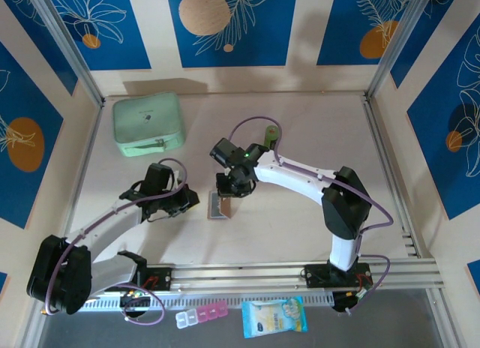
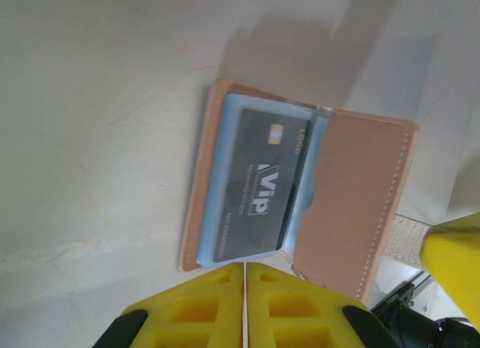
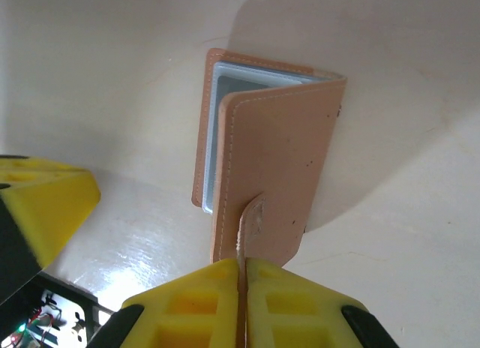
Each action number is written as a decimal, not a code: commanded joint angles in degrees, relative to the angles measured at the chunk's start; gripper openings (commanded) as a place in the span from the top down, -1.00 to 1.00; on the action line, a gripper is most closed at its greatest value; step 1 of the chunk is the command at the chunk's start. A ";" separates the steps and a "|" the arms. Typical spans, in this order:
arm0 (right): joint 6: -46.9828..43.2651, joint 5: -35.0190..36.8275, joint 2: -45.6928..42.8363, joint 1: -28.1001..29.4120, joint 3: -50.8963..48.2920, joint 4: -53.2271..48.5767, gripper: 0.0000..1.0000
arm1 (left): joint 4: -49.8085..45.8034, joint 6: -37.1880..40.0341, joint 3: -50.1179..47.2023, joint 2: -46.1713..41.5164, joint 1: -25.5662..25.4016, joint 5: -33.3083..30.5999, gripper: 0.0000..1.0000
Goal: Take the credit cards out of the card holder
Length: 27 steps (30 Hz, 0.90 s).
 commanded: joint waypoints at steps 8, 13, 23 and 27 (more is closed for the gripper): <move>-1.69 3.37 -4.57 -2.31 -7.28 -4.27 0.82 | 4.49 0.00 0.15 7.23 -1.64 4.42 0.82; -1.68 4.91 -6.16 -4.07 -11.01 -4.19 0.82 | 7.25 -1.27 0.64 11.24 -4.08 3.95 0.87; -3.00 7.32 -2.90 -5.43 -13.38 -3.32 0.82 | 10.24 -1.74 -0.12 16.80 -5.49 2.61 0.99; -3.69 8.29 -0.64 -5.47 -13.15 -2.78 0.82 | 11.19 -1.67 -1.01 18.61 -5.51 2.07 1.00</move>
